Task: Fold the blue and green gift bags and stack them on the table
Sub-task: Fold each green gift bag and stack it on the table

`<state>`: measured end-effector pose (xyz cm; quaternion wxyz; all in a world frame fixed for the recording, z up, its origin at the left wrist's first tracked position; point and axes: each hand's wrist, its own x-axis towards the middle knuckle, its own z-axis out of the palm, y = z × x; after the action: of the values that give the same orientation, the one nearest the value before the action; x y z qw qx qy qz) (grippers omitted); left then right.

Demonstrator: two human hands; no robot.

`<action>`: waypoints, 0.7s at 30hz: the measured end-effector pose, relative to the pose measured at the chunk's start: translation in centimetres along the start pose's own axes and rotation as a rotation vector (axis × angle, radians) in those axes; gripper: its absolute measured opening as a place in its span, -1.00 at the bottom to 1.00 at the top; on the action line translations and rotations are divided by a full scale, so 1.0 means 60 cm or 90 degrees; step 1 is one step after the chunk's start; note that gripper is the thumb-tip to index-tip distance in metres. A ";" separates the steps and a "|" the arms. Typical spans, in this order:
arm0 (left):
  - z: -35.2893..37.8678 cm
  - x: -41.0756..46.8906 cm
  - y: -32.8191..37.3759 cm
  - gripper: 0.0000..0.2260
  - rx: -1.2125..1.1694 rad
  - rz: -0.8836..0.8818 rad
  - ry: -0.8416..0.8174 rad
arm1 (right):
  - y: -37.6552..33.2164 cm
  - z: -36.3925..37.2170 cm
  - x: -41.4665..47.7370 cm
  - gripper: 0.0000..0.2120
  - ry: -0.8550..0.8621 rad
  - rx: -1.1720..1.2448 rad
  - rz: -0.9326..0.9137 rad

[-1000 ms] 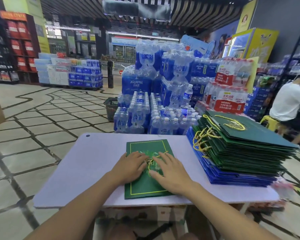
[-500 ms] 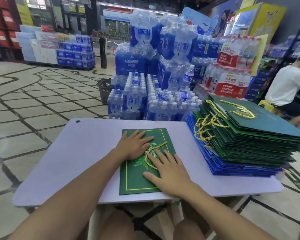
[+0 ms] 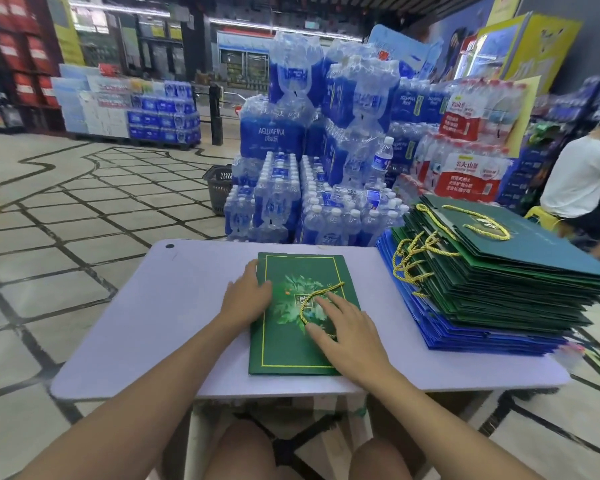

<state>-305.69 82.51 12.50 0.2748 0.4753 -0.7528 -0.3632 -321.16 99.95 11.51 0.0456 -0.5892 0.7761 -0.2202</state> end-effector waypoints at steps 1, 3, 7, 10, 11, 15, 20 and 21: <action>-0.009 -0.008 0.013 -0.46 -0.193 -0.057 0.003 | 0.003 -0.002 0.001 -0.39 0.015 0.034 0.012; -0.018 -0.035 0.038 -0.52 -0.483 -0.142 -0.021 | 0.004 -0.006 0.004 -0.43 0.047 0.109 0.039; -0.016 -0.099 0.063 -0.63 -0.513 -0.108 -0.067 | -0.007 -0.022 0.013 -0.42 0.070 0.158 0.089; -0.049 -0.098 0.073 -0.59 -0.537 -0.063 -0.002 | -0.026 -0.061 0.017 -0.43 0.043 0.178 0.130; -0.066 -0.096 0.082 -0.57 -0.552 -0.039 0.018 | -0.032 -0.076 0.024 -0.48 0.039 0.211 0.127; -0.125 -0.081 0.131 -0.48 -0.577 0.056 0.078 | -0.073 -0.156 0.059 -0.38 0.066 0.247 0.089; -0.146 -0.048 0.251 -0.42 -0.564 0.159 0.099 | -0.081 -0.317 0.083 -0.19 0.155 0.164 0.065; -0.137 -0.036 0.283 -0.39 -0.553 0.170 0.096 | -0.075 -0.355 0.079 -0.14 0.178 0.146 0.073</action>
<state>-307.36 86.98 30.91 0.5471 0.2399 -0.5634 -0.5708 -325.59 100.70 33.34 0.0167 -0.4986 0.7770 -0.3840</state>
